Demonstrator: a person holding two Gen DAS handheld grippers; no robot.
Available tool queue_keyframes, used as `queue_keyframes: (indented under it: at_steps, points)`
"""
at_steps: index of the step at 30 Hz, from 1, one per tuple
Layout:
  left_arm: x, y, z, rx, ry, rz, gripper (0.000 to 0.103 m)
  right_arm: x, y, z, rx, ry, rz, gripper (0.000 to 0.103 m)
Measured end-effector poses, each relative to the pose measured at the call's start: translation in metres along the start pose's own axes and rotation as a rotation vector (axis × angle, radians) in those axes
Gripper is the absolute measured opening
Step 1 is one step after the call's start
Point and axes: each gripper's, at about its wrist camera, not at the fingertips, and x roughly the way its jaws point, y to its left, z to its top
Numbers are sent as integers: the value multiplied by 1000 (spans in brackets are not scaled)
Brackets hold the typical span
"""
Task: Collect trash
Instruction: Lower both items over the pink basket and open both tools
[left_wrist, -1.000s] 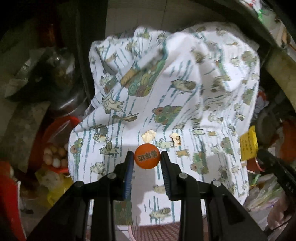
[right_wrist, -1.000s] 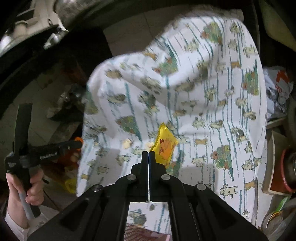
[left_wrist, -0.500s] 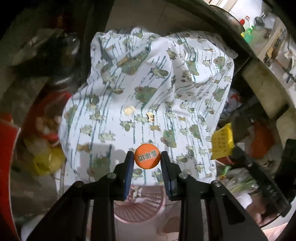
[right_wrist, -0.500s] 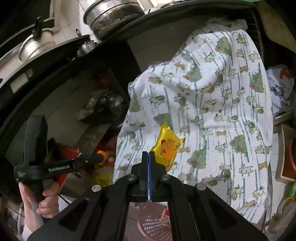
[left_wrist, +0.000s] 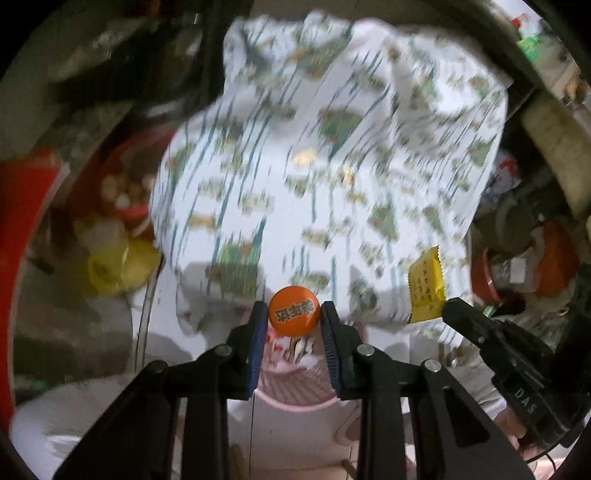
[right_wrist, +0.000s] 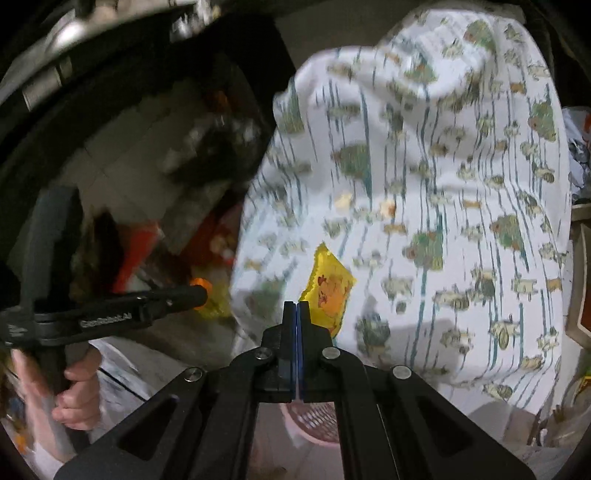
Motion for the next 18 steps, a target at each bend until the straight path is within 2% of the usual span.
queue_keyframes:
  at_steps: [3, 5, 9, 14, 18]
  points:
    - [27, 8, -12, -13, 77, 22, 27, 21, 2, -16, -15, 66, -27, 1]
    - [37, 9, -18, 3, 91, 51, 27, 29, 5, -23, -41, 83, -58, 1]
    - [54, 15, -22, -6, 119, 21, 27, 47, -3, -29, -7, 124, -74, 1]
    - [87, 8, -29, 3, 198, -10, 27, 77, -24, -40, 82, 216, -25, 1]
    - [123, 9, -48, -38, 335, -57, 27, 102, -46, -53, 194, 309, 38, 1]
